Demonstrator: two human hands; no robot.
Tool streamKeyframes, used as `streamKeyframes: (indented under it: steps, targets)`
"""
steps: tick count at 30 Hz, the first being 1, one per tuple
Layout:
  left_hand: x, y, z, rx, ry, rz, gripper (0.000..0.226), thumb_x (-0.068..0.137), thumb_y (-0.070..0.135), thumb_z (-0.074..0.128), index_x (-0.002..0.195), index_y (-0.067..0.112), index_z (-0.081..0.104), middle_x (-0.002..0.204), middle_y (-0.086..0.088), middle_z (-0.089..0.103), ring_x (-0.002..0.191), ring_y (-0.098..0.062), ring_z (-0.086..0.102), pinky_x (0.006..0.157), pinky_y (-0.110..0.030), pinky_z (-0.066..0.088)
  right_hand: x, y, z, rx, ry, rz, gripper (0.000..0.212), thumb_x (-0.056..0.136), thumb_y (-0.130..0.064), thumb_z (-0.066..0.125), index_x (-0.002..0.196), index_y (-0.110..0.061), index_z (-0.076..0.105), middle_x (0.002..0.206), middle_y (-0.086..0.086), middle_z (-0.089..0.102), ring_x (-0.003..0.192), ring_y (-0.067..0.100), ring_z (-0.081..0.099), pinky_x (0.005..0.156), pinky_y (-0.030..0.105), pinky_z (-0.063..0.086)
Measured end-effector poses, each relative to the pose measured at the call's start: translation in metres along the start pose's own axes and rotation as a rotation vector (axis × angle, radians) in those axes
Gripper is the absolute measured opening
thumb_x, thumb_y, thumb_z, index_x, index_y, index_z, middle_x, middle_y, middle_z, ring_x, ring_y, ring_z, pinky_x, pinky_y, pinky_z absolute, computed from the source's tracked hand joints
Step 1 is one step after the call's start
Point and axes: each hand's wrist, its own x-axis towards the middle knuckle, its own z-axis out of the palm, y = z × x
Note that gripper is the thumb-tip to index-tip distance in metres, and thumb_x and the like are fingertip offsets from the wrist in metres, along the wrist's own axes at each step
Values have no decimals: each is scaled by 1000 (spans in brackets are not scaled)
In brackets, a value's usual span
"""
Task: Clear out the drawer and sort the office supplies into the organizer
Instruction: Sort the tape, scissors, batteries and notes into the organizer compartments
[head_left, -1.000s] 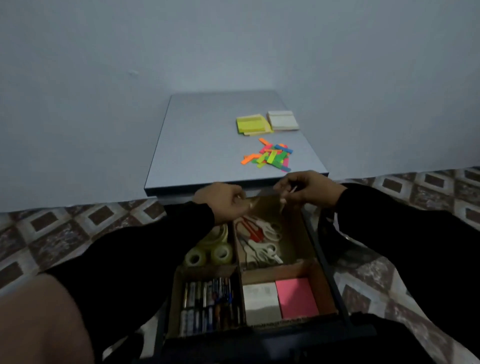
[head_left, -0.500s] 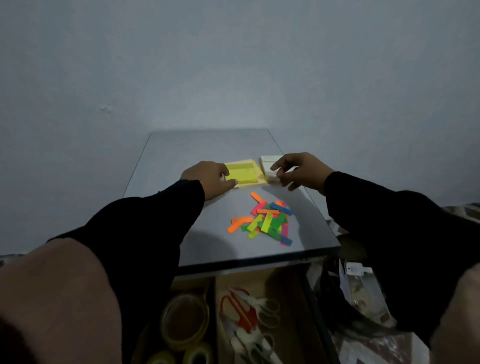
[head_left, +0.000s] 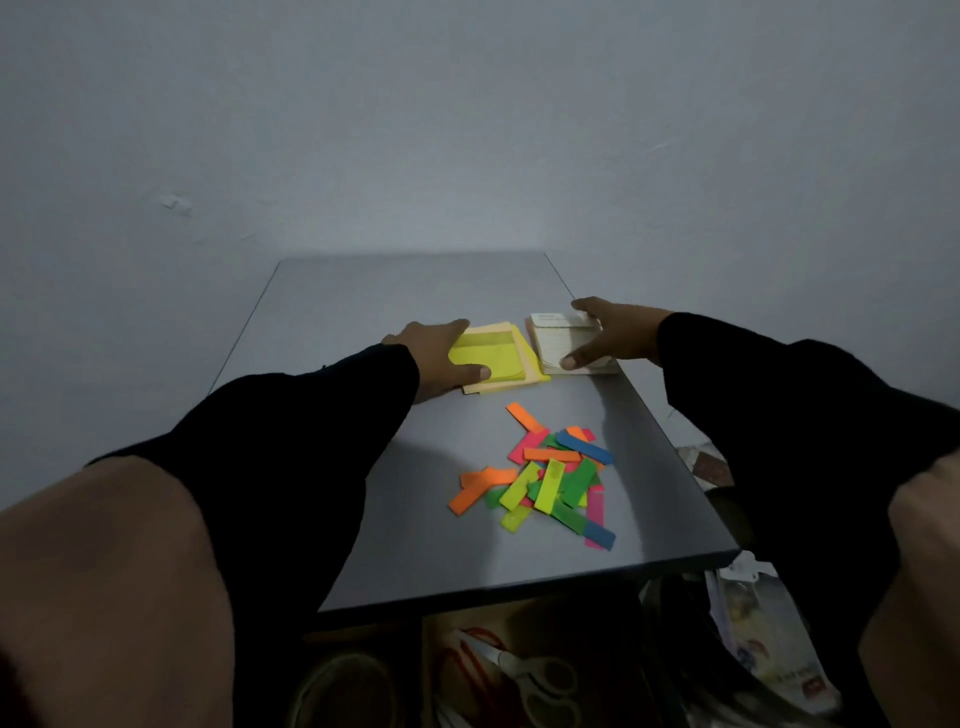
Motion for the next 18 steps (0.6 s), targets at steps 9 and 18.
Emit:
streamKeyframes:
  steps: [9, 18]
  targets:
    - [-7, 4, -13, -169, 66, -61, 80, 65, 42, 81, 132, 19, 43, 129, -13, 39, 116, -30, 48, 90, -33, 42, 6, 3, -7, -108, -22, 32, 117, 66, -41, 80, 150, -24, 1, 153, 11, 23, 138, 29, 26, 114, 45, 22]
    - [-26, 4, -18, -517, 79, -90, 54, 70, 3, 79, 108, 24, 46, 98, -14, 56, 46, -24, 54, 41, -27, 48, -2, -7, -3, -175, -47, 40, 120, 63, -40, 83, 149, -23, 1, 155, 8, 19, 140, 31, 22, 114, 42, 22]
